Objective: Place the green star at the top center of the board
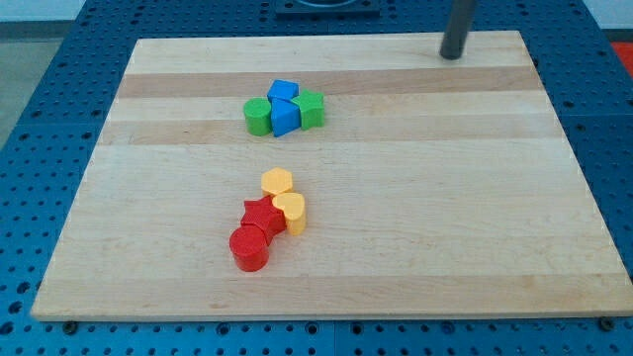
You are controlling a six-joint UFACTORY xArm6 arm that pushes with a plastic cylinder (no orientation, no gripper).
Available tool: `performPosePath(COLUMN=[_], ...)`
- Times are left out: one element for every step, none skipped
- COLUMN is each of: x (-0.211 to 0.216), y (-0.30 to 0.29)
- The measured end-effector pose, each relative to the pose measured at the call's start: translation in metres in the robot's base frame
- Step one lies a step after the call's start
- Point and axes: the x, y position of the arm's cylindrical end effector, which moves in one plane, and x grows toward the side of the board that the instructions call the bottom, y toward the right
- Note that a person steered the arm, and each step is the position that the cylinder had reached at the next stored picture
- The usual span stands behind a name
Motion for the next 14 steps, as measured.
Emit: performPosePath(x=[0.026,0.066,0.118,0.156,0.160,0.148,0.134,0.133,0.119,0.103,0.093,0.079,0.059,0.032], y=[-0.065,-0.101,-0.116,-0.145,-0.176,-0.176,-0.176,-0.201,-0.209,-0.208,-0.194,-0.178,-0.170,-0.170])
